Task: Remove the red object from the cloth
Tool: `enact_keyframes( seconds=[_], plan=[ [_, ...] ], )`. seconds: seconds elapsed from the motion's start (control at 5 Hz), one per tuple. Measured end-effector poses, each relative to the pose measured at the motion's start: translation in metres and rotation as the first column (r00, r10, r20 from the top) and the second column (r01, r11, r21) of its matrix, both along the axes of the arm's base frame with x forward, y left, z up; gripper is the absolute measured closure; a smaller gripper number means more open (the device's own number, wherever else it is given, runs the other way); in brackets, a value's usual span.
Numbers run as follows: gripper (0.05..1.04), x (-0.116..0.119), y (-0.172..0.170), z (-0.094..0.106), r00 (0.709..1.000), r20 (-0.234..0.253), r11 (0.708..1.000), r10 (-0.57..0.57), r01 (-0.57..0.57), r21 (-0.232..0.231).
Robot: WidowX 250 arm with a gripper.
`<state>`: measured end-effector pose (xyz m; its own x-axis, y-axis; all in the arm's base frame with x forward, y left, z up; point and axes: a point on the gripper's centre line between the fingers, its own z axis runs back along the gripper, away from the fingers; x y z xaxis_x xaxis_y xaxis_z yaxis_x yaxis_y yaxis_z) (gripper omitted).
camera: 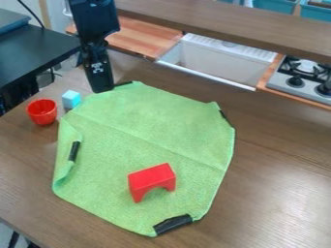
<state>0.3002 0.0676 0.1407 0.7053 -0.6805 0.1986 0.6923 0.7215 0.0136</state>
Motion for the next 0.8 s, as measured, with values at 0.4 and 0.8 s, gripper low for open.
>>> enact_keyframes(
  seconds=[0.4,0.8],
  plan=[
    [0.084,-0.010,-0.021,-0.034,0.997,-0.067,0.999,-0.039,0.040,0.010],
    [0.084,-0.024,-0.051,-0.068,0.995,-0.080,0.997,-0.059,0.062,0.035]
  ],
)
